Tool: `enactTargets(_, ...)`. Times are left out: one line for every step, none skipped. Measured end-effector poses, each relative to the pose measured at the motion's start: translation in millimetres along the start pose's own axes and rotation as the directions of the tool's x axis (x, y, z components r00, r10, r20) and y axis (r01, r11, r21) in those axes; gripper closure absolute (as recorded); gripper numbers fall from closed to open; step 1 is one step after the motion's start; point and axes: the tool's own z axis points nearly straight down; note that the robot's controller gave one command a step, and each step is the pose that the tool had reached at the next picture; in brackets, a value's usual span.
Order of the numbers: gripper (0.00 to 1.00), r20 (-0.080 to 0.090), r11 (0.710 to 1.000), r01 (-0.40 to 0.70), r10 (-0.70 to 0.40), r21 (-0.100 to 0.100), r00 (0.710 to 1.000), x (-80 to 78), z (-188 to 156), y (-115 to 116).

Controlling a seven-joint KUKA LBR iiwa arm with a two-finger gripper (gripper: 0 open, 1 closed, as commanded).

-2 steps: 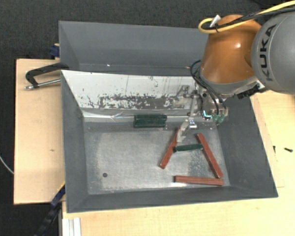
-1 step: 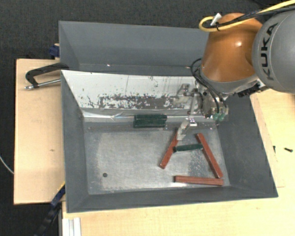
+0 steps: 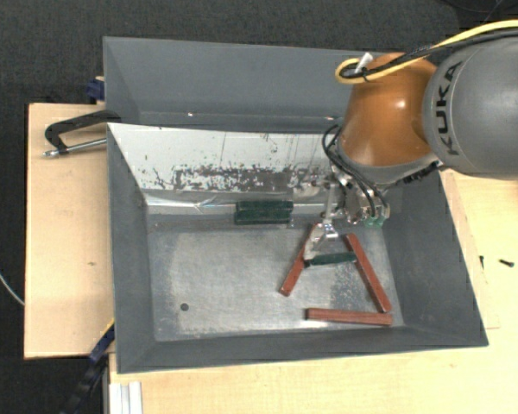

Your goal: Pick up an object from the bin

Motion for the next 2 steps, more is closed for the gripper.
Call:
enactTargets(1.0, 0.042, 0.975, 0.223, -0.223, 0.004, 0.974, -16.8, 59.4, -17.0)
enactTargets(1.0, 0.042, 0.975, 0.223, -0.223, 0.004, 0.974, -16.8, 59.4, -17.0)
